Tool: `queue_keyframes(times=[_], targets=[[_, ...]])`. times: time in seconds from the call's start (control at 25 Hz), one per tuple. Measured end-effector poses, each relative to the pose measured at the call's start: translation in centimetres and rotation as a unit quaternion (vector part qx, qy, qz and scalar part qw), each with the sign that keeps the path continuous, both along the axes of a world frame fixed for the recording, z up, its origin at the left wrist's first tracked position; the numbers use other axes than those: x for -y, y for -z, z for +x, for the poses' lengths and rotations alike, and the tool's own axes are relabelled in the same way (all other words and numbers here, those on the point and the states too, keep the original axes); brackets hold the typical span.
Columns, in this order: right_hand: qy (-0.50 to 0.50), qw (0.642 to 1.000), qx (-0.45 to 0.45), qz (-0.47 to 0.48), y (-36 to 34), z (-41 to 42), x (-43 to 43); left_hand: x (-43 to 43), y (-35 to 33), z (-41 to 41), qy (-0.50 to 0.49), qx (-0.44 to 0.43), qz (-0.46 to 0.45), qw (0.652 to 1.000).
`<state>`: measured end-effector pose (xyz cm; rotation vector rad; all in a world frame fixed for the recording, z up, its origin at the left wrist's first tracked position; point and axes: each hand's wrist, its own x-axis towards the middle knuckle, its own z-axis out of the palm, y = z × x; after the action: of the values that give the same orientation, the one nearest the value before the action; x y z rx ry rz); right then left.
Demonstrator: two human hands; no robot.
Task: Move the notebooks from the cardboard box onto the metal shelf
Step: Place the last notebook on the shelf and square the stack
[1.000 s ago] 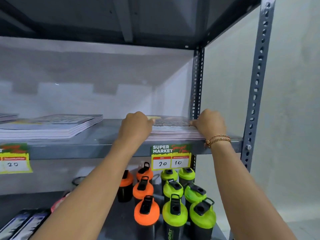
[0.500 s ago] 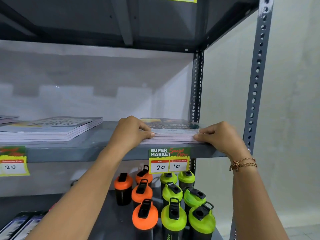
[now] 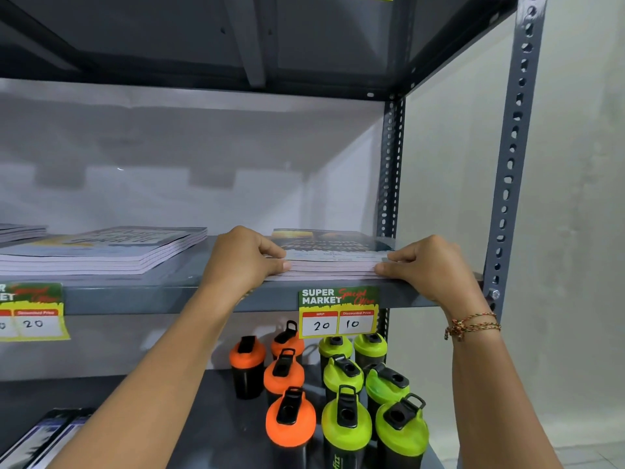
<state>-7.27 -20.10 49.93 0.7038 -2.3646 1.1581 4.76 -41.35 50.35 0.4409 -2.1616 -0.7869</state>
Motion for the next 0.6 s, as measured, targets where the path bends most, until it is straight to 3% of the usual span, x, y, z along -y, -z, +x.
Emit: queue_keyframes(times=[0.6], targets=[[0.012,1.000,-0.010,-0.025,1.0,0.3,-0.4,0.6,0.5,0.3,0.031,0.023,-0.028,0.999]])
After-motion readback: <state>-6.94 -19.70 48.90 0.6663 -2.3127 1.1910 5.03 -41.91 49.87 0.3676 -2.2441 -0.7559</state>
